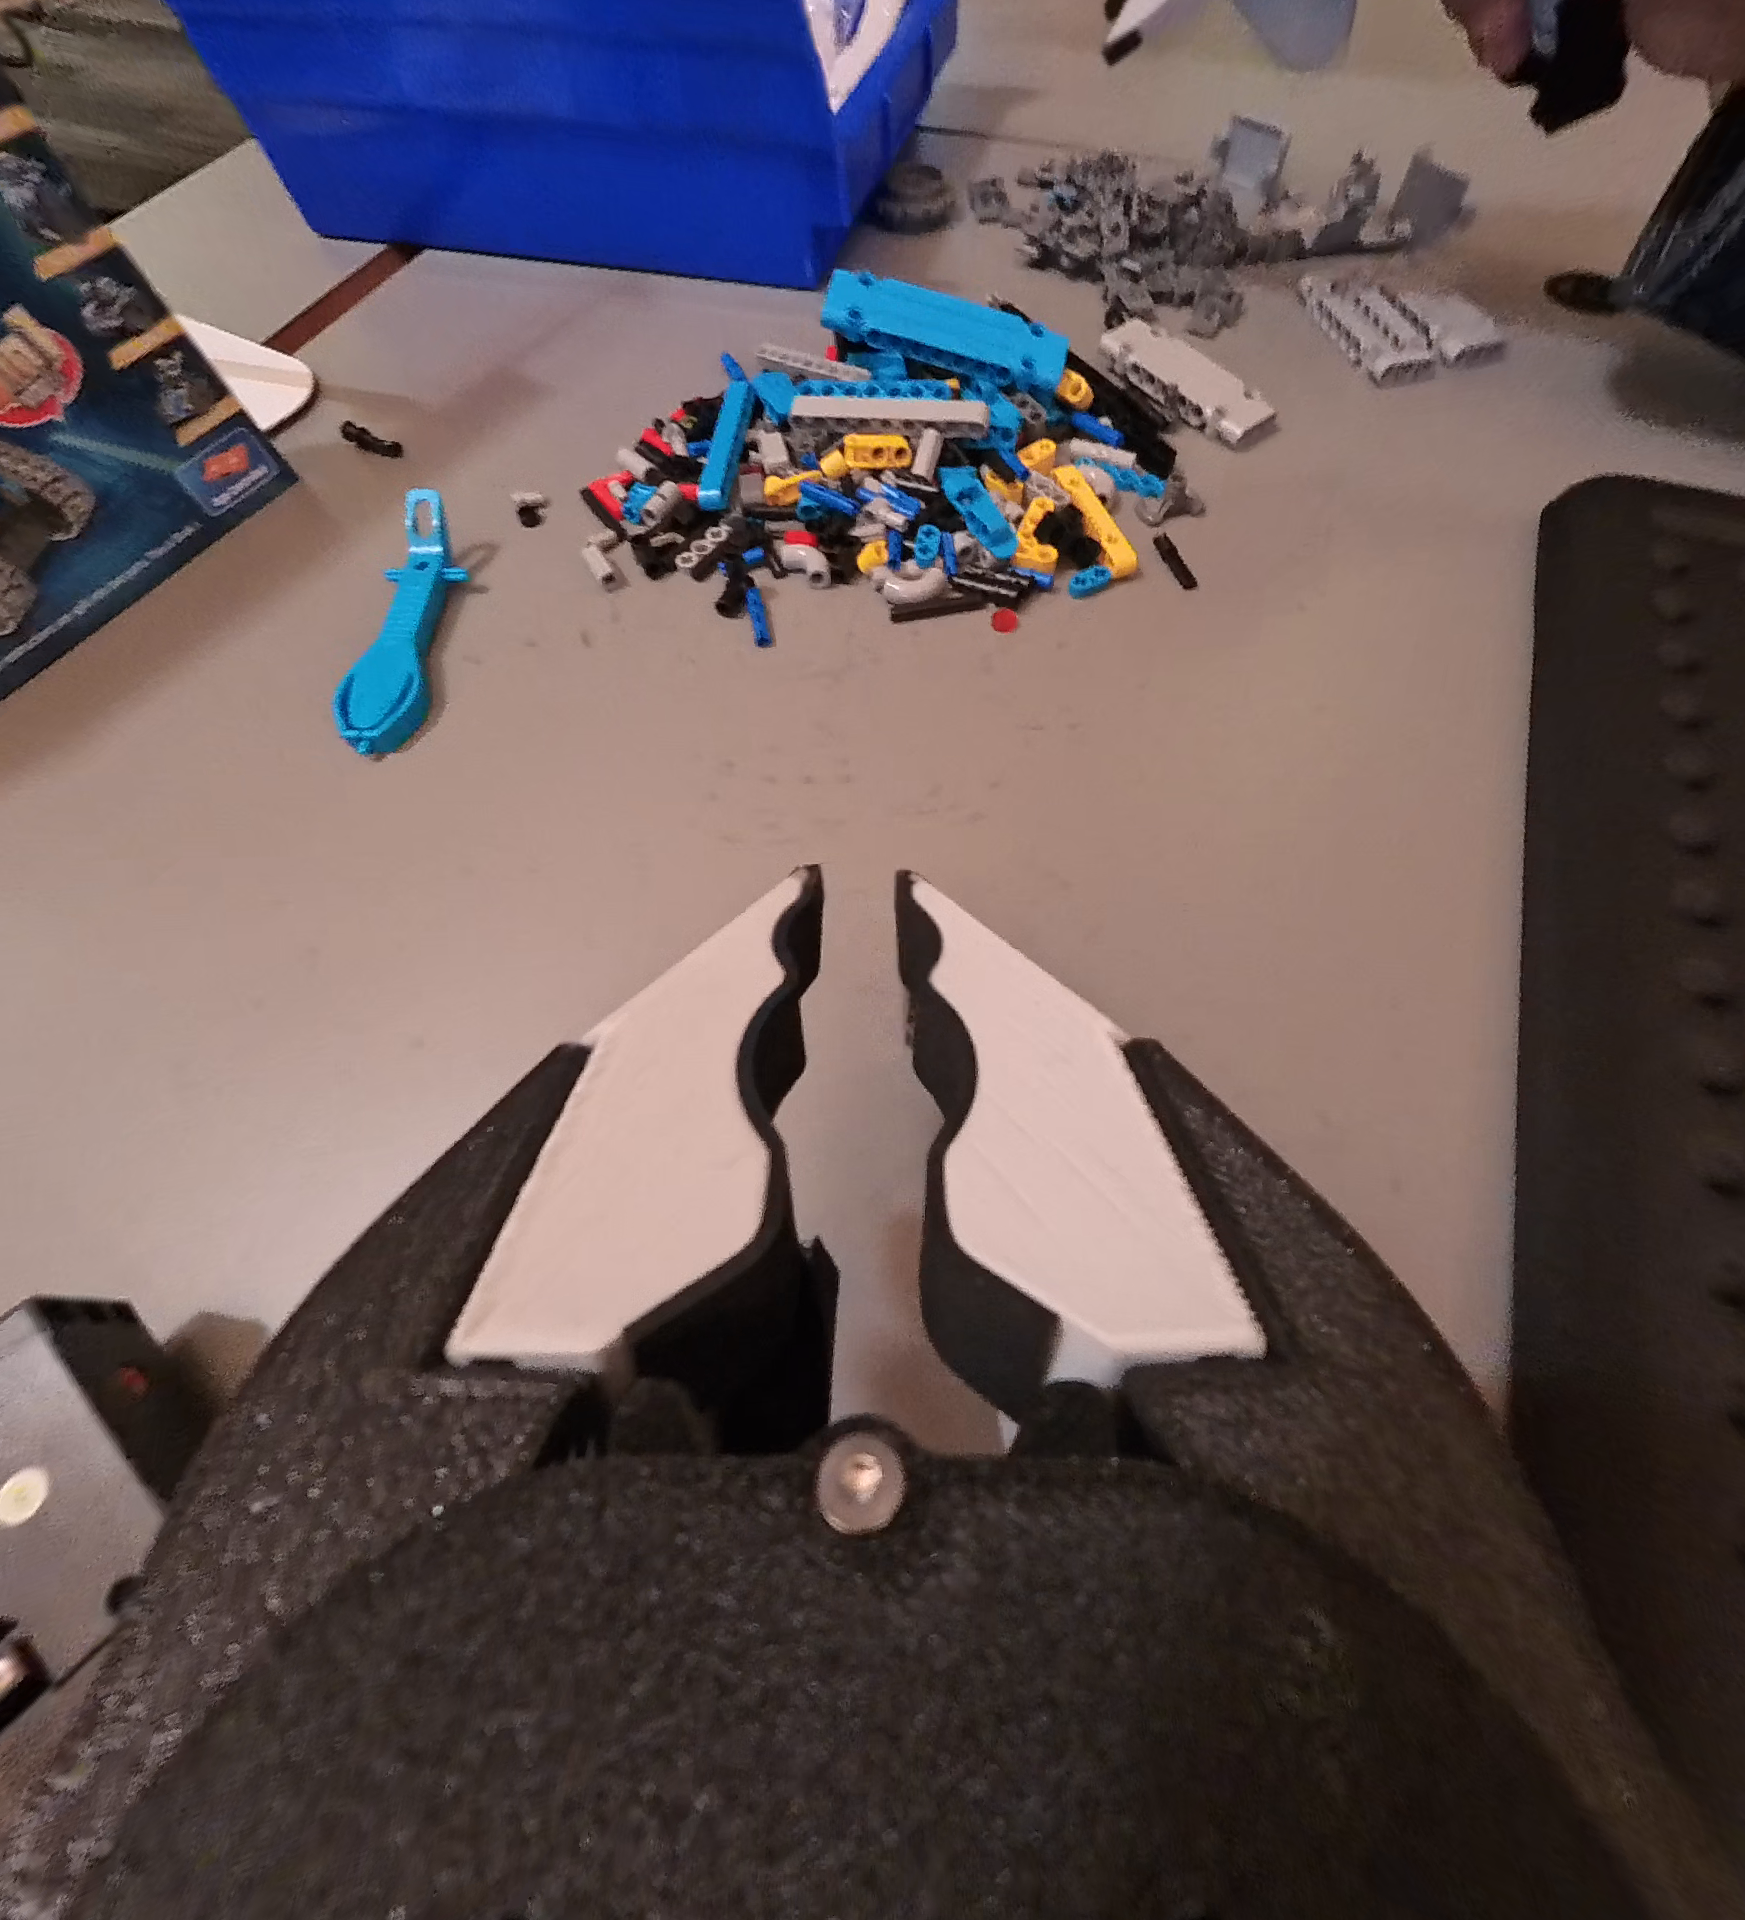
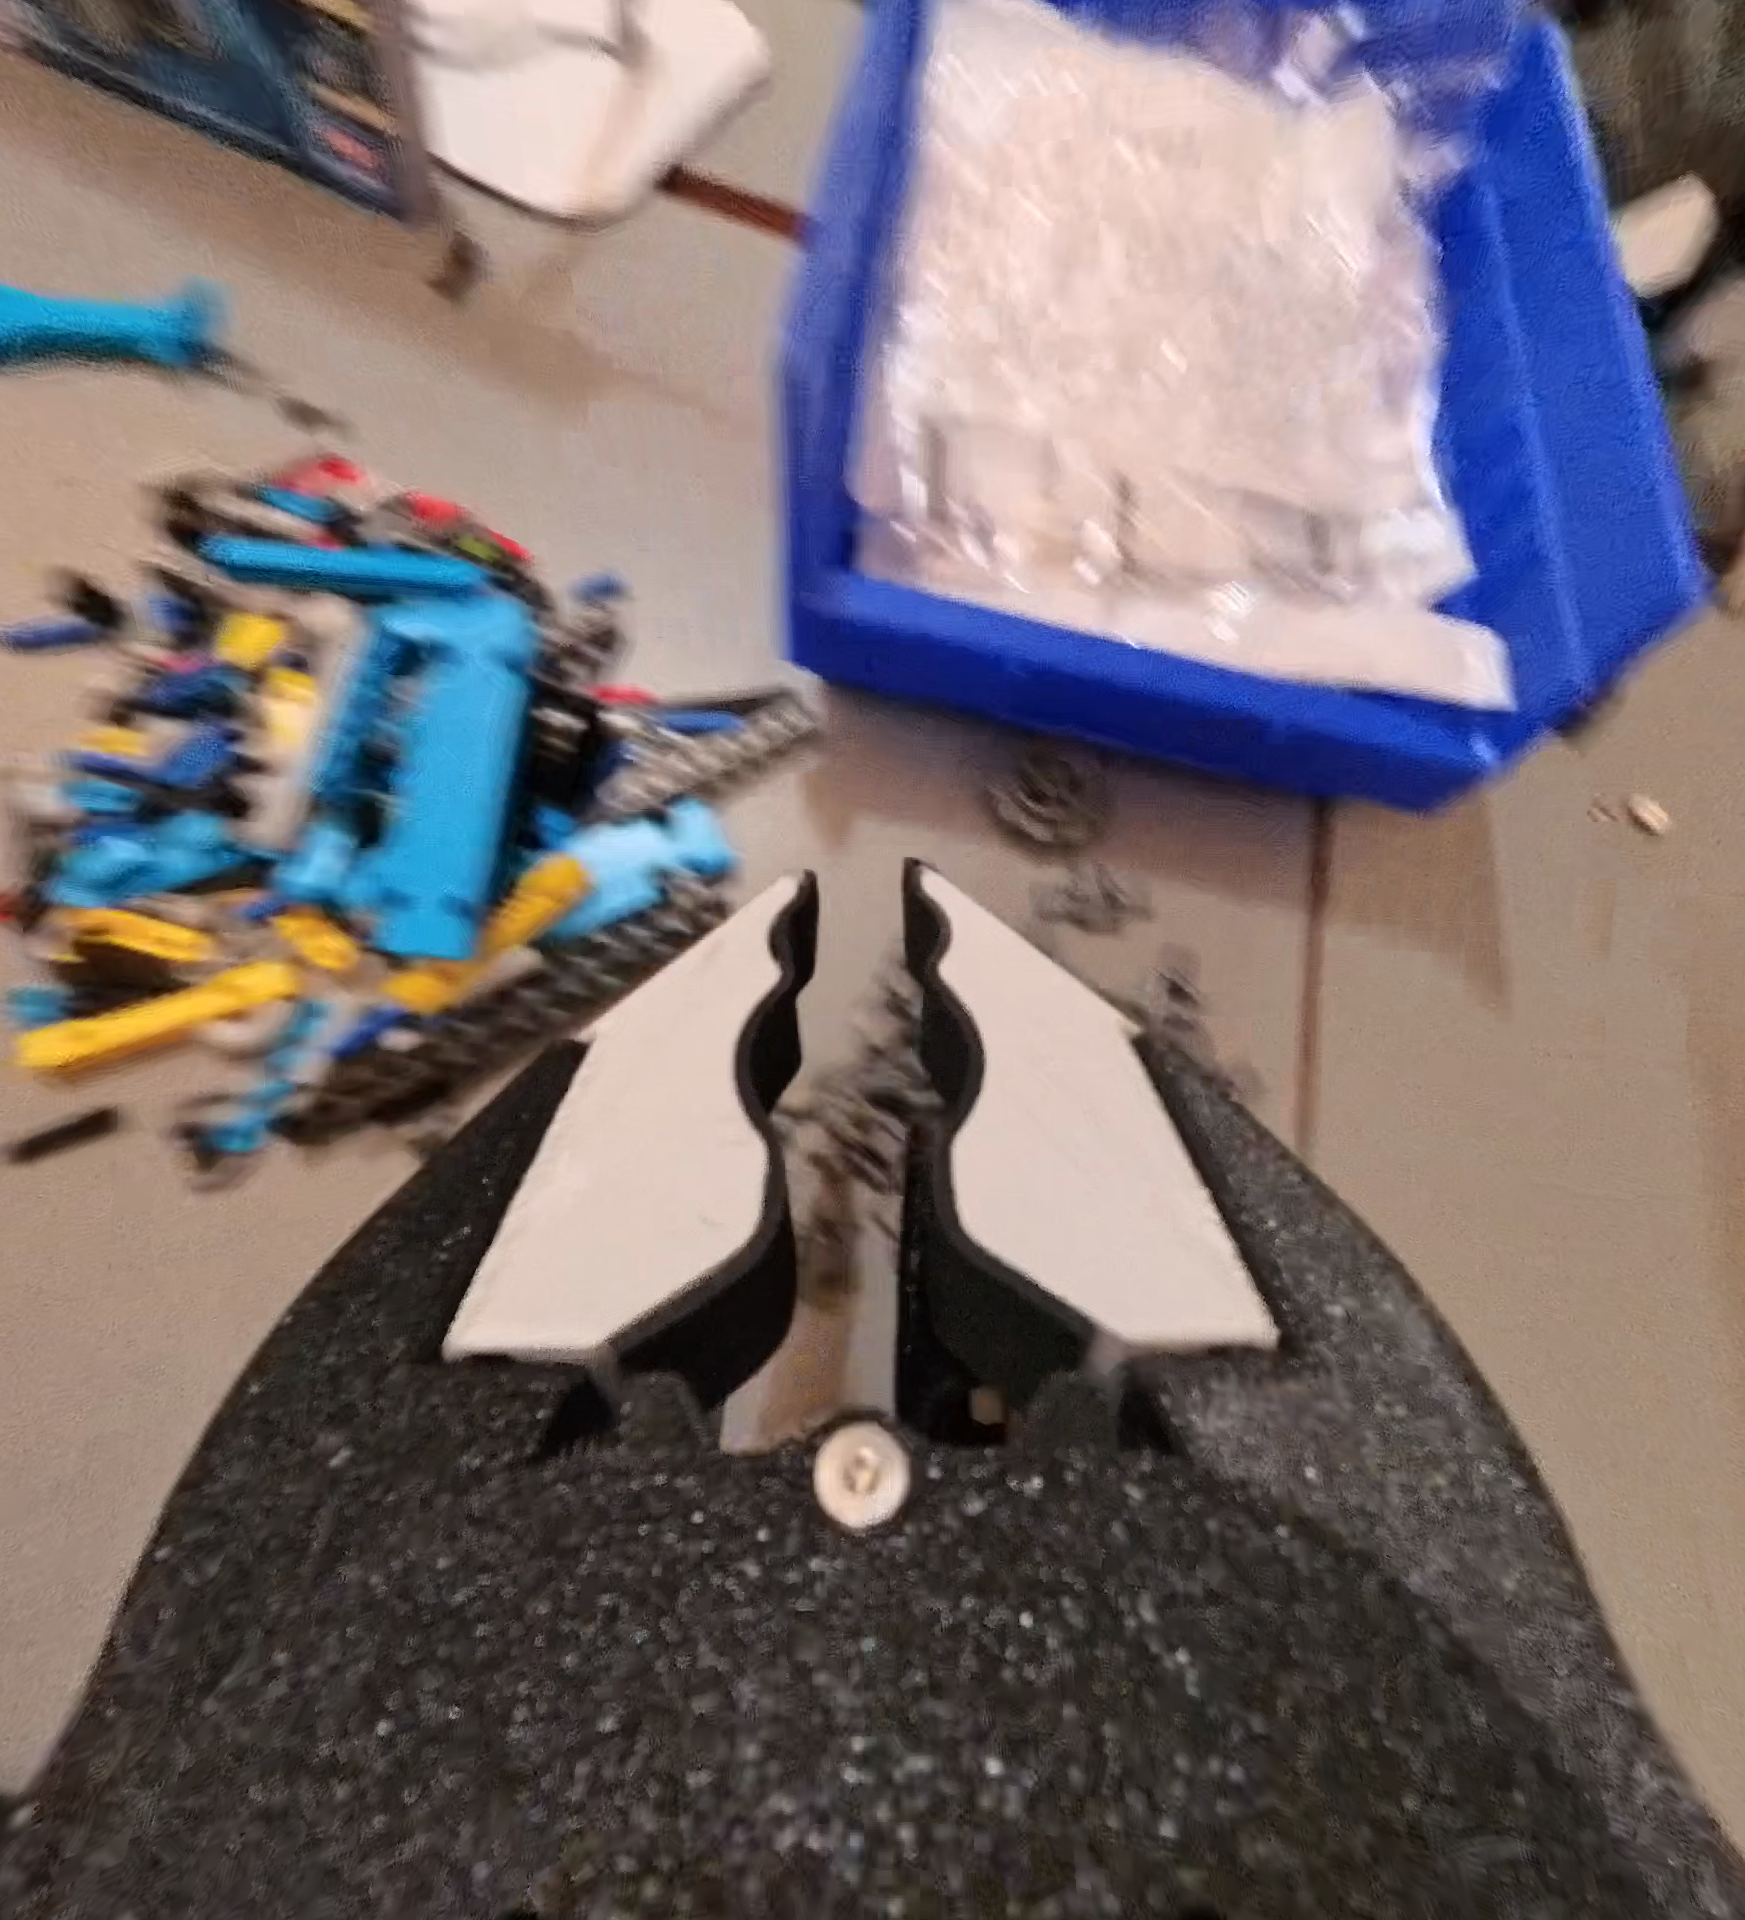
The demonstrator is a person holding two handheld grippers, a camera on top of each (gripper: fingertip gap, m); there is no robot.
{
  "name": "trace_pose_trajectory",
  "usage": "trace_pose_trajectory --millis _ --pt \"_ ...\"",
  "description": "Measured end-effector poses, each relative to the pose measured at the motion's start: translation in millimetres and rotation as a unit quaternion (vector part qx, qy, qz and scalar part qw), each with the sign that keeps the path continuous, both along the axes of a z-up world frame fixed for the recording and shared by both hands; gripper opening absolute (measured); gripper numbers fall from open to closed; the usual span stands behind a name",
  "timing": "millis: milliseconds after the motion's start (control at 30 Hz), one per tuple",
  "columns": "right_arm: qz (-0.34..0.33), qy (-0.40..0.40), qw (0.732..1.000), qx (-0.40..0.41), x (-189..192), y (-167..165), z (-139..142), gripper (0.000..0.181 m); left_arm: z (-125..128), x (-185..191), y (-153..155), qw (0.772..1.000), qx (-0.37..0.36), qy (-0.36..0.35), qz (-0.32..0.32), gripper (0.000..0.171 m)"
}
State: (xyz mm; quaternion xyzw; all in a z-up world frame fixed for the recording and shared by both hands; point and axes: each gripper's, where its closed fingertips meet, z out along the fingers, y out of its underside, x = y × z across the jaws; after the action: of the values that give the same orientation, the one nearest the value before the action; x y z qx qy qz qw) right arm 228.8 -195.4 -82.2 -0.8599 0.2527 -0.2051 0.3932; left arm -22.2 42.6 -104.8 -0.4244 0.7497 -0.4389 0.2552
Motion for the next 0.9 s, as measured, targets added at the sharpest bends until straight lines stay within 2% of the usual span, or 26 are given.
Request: trace_pose_trajectory --millis 67,167,233,267,333,367,433,533,633,767,900 --pt "0.127 0.022 0.989 0.075 -54 65 16 0.015 2 -4 1 0.999 -0.029 0.016 -0.005 0.013" --pt "0.355 0.096 0.922 0.125 -171 151 10 0.027 -6 -12 -9 0.995 -0.069 0.063 -0.032 0.020" --pt "0.440 0.118 0.882 0.120 -224 185 -4 0.039 -14 -13 -13 0.995 -0.055 0.075 -0.038 0.023" --pt "0.463 0.118 0.872 0.110 -238 198 -13 0.039 -18 -14 -15 0.995 -0.045 0.082 -0.043 0.023" --pt "0.486 0.121 0.862 0.081 -250 217 -31 0.035 -24 -14 -16 0.995 -0.026 0.085 -0.042 0.019" --pt "0.497 0.128 0.856 0.060 -255 222 -40 0.035 -25 -12 -15 0.996 -0.020 0.081 -0.037 0.011" --pt "0.511 0.123 0.849 0.048 -259 229 -45 0.034 -25 -9 -12 0.996 -0.018 0.076 -0.032 0.002" --pt "0.519 0.117 0.847 0.029 -259 231 -54 0.012 -26 -8 -12 0.997 -0.015 0.073 -0.036 0.002" --pt "0.523 0.129 0.841 0.037 -262 227 -55 0.005 -28 -8 -13 0.997 0.014 0.061 -0.042 0.004" --pt "0.509 0.150 0.847 0.045 -259 224 -55 0.001 -28 -9 -18 0.996 0.036 0.045 -0.062 0.002" --pt "0.470 0.161 0.867 0.051 -256 224 -55 0.001 -28 -8 -17 0.995 0.080 0.016 -0.059 0.001"
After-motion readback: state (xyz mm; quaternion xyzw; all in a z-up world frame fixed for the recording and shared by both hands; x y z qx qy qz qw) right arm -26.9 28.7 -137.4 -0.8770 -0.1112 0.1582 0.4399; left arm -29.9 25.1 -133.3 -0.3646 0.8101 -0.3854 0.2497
